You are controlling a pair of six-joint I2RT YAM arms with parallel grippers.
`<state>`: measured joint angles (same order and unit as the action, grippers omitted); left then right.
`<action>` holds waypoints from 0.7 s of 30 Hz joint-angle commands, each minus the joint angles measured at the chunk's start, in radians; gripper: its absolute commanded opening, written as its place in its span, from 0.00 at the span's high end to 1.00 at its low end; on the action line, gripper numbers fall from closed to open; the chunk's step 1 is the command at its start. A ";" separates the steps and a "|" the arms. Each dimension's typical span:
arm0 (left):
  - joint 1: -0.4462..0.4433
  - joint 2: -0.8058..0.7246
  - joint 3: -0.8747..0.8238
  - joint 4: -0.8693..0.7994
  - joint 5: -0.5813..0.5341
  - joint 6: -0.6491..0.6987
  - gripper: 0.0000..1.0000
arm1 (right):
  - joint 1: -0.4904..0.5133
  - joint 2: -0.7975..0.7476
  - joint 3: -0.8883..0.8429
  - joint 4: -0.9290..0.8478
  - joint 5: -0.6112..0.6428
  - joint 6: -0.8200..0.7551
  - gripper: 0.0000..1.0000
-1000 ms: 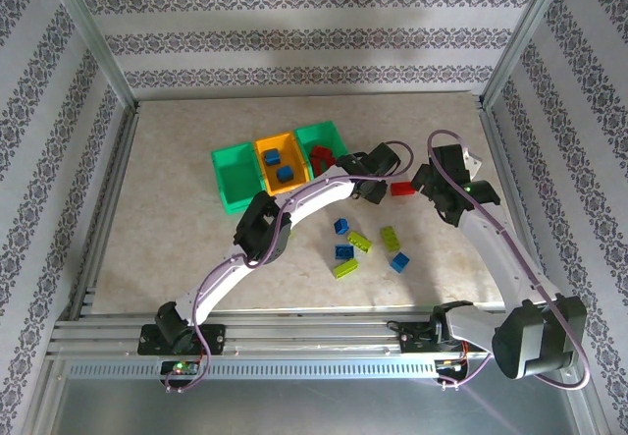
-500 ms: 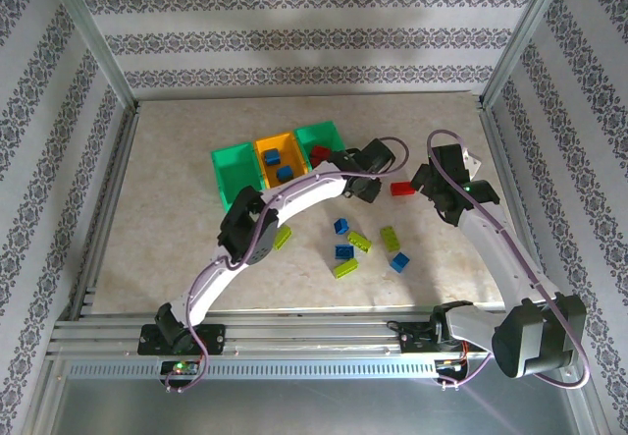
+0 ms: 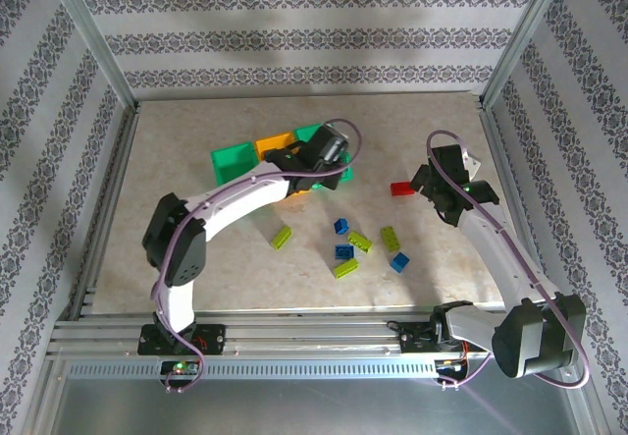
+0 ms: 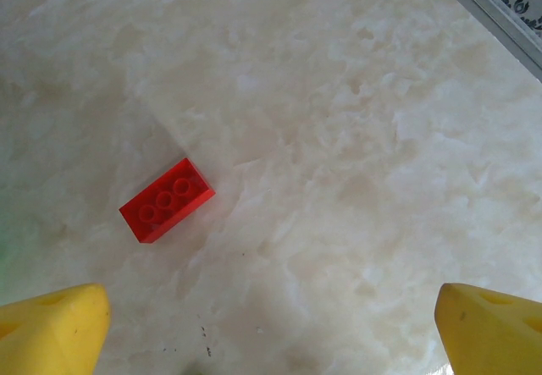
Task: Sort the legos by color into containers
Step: Place the lego in the container.
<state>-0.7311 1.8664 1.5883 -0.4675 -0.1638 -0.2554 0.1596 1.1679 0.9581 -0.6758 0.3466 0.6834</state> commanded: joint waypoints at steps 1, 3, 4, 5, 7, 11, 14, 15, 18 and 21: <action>0.080 -0.090 -0.098 0.068 -0.042 -0.046 0.86 | 0.011 0.011 -0.012 0.014 -0.004 0.022 0.02; 0.129 -0.118 -0.140 0.069 -0.031 -0.061 0.85 | 0.017 0.017 -0.012 0.017 -0.006 0.025 0.02; 0.151 -0.127 -0.158 0.069 -0.027 -0.066 0.85 | 0.020 0.022 -0.010 0.018 -0.006 0.026 0.02; 0.172 -0.131 -0.172 0.068 -0.022 -0.068 0.85 | 0.024 0.027 -0.009 0.018 -0.007 0.027 0.02; 0.201 -0.134 -0.187 0.069 -0.008 -0.069 0.85 | 0.032 0.036 -0.004 0.018 -0.006 0.027 0.02; 0.240 -0.105 -0.174 0.077 0.023 -0.054 0.85 | 0.047 0.050 0.008 0.017 -0.002 0.026 0.02; 0.257 -0.058 -0.140 0.071 0.029 -0.043 0.85 | 0.061 0.059 0.011 0.018 -0.004 0.029 0.02; 0.262 -0.041 -0.129 0.066 0.033 -0.042 0.85 | 0.064 0.063 0.010 0.018 -0.004 0.029 0.02; 0.273 0.007 -0.094 0.058 0.050 -0.044 0.85 | 0.080 0.077 0.015 0.013 -0.002 0.028 0.02; 0.281 0.056 -0.057 0.038 0.052 -0.040 0.85 | 0.088 0.088 0.019 0.010 0.002 0.028 0.02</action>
<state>-0.4686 1.8904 1.4845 -0.4259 -0.1268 -0.2989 0.2340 1.2438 0.9581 -0.6621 0.3397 0.6975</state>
